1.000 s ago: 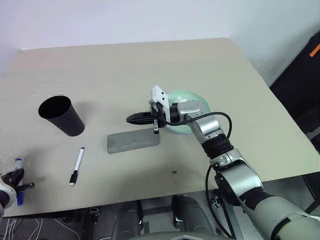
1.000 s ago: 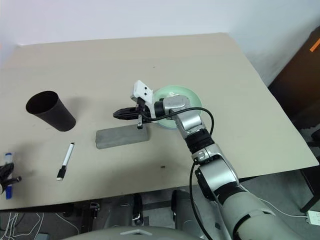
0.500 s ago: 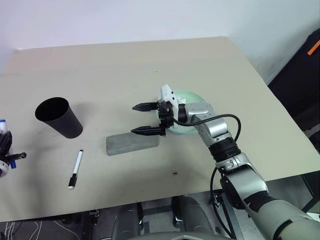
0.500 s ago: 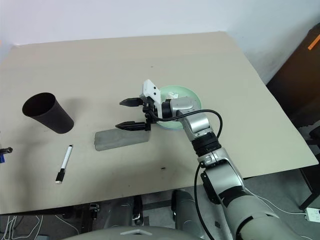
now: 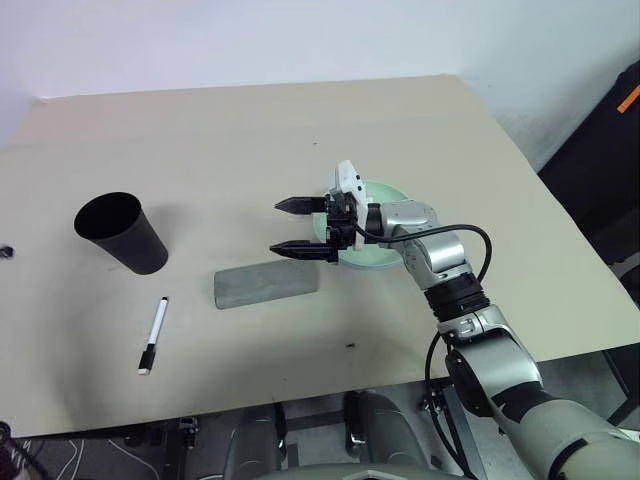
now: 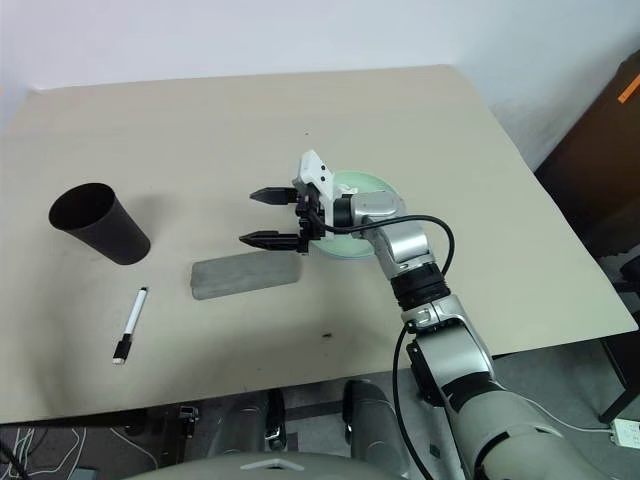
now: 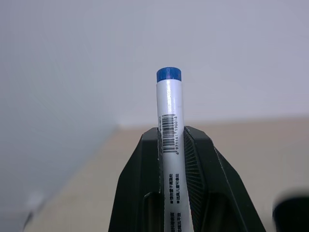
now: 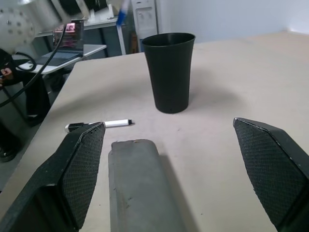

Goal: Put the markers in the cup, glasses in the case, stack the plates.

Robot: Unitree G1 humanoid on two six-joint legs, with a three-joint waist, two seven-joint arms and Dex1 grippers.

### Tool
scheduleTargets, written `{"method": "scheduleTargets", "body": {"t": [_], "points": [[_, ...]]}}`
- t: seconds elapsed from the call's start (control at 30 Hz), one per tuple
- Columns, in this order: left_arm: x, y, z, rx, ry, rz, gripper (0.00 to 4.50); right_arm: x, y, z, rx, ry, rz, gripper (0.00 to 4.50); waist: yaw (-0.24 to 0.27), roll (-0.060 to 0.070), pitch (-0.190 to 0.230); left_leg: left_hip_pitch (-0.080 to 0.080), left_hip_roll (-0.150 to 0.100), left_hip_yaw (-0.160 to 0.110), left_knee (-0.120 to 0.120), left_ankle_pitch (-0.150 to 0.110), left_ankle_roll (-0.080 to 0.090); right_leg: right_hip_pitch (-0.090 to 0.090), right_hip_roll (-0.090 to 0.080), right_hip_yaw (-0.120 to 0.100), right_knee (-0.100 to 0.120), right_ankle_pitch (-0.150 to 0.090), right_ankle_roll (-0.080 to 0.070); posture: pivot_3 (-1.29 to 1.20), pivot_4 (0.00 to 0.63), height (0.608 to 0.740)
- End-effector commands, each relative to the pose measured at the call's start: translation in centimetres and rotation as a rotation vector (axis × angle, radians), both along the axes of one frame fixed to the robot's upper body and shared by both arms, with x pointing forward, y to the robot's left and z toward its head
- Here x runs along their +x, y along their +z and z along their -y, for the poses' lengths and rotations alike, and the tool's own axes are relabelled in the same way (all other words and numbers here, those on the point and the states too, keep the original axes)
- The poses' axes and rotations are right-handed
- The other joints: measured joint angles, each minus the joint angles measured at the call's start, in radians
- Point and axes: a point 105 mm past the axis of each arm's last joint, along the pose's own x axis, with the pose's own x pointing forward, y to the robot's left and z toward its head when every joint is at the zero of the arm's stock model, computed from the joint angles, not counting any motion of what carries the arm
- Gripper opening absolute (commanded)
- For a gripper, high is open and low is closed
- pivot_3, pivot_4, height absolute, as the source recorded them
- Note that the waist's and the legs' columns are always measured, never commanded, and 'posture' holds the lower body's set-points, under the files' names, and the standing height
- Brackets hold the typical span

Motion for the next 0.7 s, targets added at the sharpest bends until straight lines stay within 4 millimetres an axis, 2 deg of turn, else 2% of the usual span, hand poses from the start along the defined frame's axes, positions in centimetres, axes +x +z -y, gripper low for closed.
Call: {"method": "scheduleTargets", "body": {"t": [0.03,0.1,0.23,0.33,0.53,0.7], "points": [[0.4,3.1,1.8,0.071,-0.116,0.139,0.28,0.2,2.1,0.4,0.057,-0.025,0.053,4.46,0.000,0.000,0.000,0.000,0.000,0.000,0.000,0.000,0.000,0.000,0.000,0.000,0.000,0.000,0.001,0.00,0.150,0.735],[1.3,3.6,2.4,0.064,-0.171,0.159,0.28,0.3,2.1,0.5,0.058,-0.039,0.053,4.46,0.000,0.000,0.000,0.000,0.000,0.001,0.001,0.001,0.001,0.001,0.000,0.000,0.000,0.001,0.002,0.00,0.150,0.735],[4.5,1.7,4.2,0.046,-0.298,0.084,0.28,0.7,2.0,0.9,0.046,-0.082,0.063,4.46,-0.001,0.000,0.000,0.000,0.000,0.001,0.001,0.002,0.003,0.001,0.001,0.000,0.000,0.002,0.004,0.00,0.150,0.735],[5.7,0.4,4.9,0.013,-0.359,0.055,0.28,0.9,2.0,1.2,0.040,-0.103,0.070,4.46,-0.004,0.000,0.000,0.000,0.000,0.001,0.001,0.002,0.003,0.001,0.001,0.000,0.000,0.002,0.005,0.00,0.150,0.735],[6.8,-2.3,5.8,0.011,-0.404,-0.008,0.28,1.2,1.9,2.0,0.025,-0.162,0.092,4.46,-0.002,0.000,0.000,0.000,0.000,0.001,0.000,0.002,0.002,0.001,0.002,0.000,0.000,0.002,0.005,0.00,0.150,0.735],[7.1,-3.3,6.4,0.008,-0.425,-0.029,0.28,1.5,1.7,2.5,0.015,-0.194,0.107,4.46,-0.001,0.000,0.000,0.000,0.000,0.001,0.001,0.002,0.002,0.001,0.002,0.000,0.000,0.003,0.006,0.00,0.150,0.735]]}}
